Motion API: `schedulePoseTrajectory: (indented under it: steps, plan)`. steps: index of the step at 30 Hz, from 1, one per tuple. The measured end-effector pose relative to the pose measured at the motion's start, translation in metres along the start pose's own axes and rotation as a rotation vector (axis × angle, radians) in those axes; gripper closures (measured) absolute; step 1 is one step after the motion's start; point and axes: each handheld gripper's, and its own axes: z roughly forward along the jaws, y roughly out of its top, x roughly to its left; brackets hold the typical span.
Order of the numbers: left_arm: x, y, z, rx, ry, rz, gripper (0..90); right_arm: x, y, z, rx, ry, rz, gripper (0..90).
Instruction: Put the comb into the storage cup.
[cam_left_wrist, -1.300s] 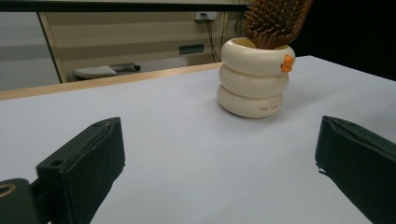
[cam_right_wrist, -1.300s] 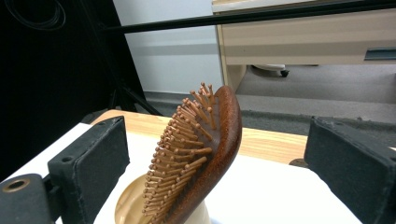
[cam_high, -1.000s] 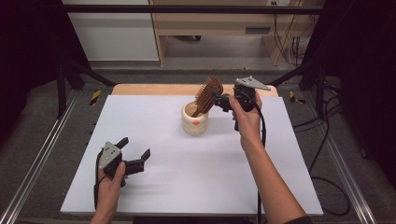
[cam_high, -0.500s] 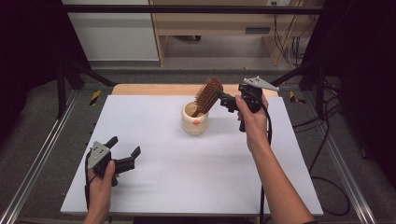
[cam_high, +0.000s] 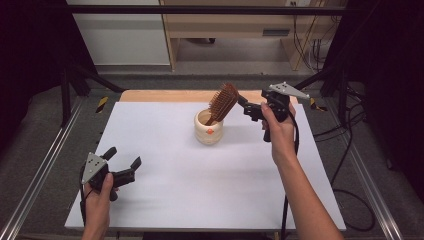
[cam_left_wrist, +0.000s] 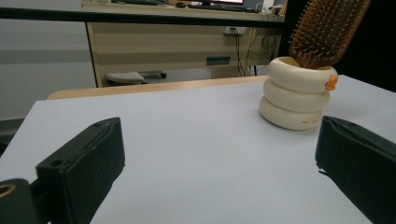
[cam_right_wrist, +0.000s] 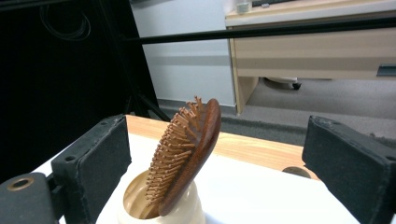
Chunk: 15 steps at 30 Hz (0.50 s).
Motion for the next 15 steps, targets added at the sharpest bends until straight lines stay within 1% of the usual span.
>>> schedulePoseTrajectory:
  steps: [1,4,7,10,12,15]
  plan:
    - [0.000,0.000,0.000,0.001,-0.001,0.004,1.4,-0.001,0.001,-0.003,-0.006,-0.001,-0.004,7.2]
    - [-0.002,0.000,-0.002,-0.003,-0.009,-0.004,1.5,-0.004,0.002,-0.010,-0.019,0.002,-0.016,6.0]
    - [-0.005,0.000,-0.004,-0.007,-0.028,0.004,1.4,-0.007,0.002,-0.016,-0.032,0.001,-0.034,4.9]
    - [-0.007,0.000,-0.008,-0.006,-0.026,0.008,1.3,-0.010,0.000,-0.021,-0.036,-0.003,-0.047,4.4]
    - [-0.008,0.000,-0.011,-0.008,-0.035,0.002,1.3,-0.012,-0.002,-0.025,-0.043,-0.011,-0.056,4.4]
    - [-0.007,-0.001,-0.019,-0.005,-0.032,0.010,1.4,-0.017,-0.004,-0.031,-0.055,-0.024,-0.064,3.9]
